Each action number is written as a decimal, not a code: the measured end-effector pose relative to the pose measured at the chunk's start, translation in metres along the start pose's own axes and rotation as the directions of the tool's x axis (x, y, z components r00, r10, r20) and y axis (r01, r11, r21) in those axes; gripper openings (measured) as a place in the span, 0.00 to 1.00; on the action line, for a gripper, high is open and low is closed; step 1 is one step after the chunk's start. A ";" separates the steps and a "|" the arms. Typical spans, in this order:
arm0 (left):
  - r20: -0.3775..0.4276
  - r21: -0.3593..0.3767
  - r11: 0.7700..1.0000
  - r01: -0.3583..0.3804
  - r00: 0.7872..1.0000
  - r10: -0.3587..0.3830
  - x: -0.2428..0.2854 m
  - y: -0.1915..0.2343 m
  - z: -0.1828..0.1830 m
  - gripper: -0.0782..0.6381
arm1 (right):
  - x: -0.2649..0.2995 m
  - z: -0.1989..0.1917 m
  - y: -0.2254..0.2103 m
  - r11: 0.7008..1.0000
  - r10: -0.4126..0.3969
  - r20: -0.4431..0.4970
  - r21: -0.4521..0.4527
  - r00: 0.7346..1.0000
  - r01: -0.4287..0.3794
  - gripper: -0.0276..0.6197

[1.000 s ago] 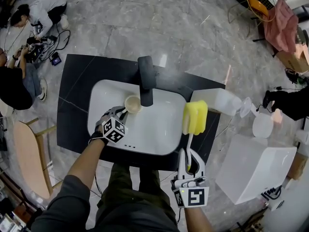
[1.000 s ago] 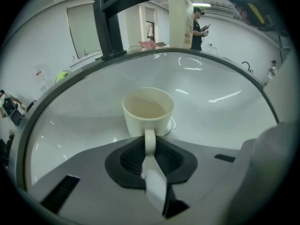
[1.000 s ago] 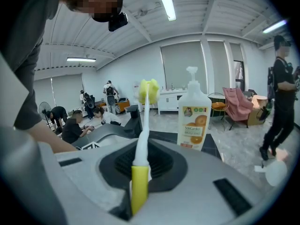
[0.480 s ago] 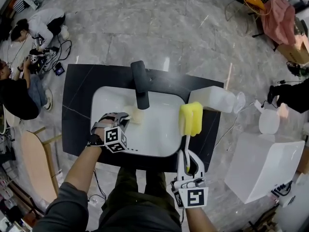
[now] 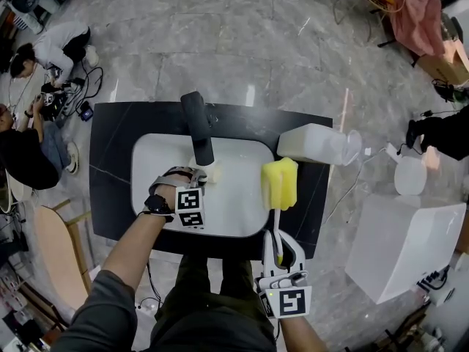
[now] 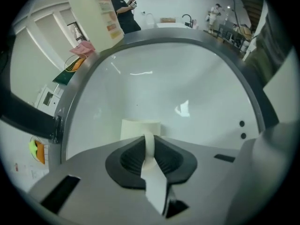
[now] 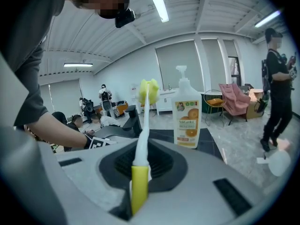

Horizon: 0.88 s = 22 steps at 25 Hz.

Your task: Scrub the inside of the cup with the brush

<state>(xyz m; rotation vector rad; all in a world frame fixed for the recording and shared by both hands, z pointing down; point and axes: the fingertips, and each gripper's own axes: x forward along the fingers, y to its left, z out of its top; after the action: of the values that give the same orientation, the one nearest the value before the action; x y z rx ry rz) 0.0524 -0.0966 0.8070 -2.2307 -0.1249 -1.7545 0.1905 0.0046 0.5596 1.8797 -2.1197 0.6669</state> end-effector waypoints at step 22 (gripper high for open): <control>0.064 -0.134 0.989 -0.060 0.996 0.069 -0.051 0.000 -0.017 0.16 | -0.006 0.003 -0.003 0.997 0.037 -0.031 -0.064 0.999 -0.039 0.07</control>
<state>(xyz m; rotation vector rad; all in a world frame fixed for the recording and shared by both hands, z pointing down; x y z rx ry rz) 0.0239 -0.0955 0.7620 -2.3604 0.0497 -1.6981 0.1945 0.0085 0.5548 1.7883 -2.1371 0.6225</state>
